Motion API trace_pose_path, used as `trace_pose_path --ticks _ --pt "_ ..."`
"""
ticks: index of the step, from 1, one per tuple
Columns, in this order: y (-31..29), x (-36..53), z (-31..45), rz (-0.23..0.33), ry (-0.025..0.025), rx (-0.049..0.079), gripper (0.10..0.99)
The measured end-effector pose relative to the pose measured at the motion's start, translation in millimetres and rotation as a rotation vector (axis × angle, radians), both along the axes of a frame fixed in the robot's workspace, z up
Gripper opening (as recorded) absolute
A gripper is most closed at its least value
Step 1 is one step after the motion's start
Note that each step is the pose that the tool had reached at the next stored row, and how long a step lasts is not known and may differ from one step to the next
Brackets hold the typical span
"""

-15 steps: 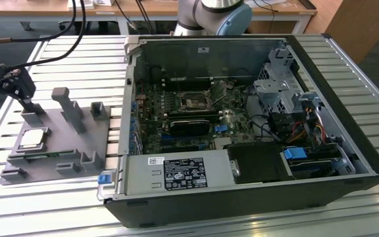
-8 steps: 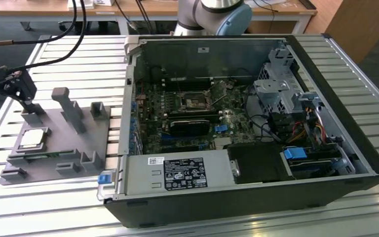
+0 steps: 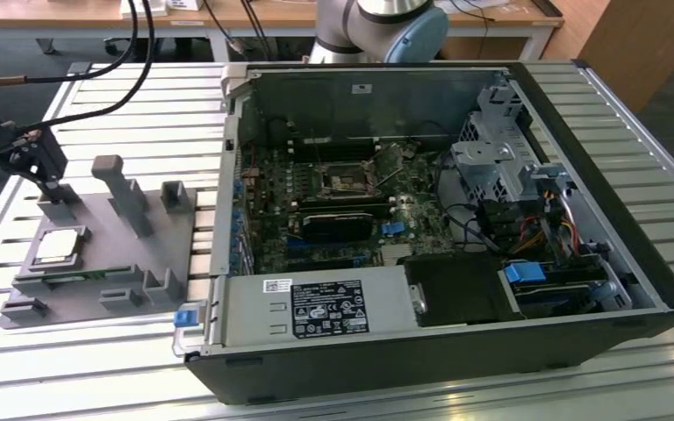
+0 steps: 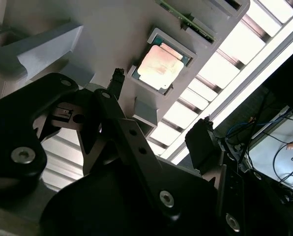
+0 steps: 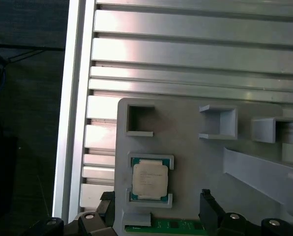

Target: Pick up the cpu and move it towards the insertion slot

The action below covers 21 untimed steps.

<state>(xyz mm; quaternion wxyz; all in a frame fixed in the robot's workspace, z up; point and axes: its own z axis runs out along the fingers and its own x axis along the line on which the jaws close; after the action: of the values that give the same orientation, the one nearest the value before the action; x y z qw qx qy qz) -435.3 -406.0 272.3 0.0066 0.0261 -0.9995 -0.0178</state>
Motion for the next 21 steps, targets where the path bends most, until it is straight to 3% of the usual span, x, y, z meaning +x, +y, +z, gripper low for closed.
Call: trace_pose_path --ticks 21 --pt "-0.8 -1.1 -15.6 0.001 0.0 0.0 0.776"
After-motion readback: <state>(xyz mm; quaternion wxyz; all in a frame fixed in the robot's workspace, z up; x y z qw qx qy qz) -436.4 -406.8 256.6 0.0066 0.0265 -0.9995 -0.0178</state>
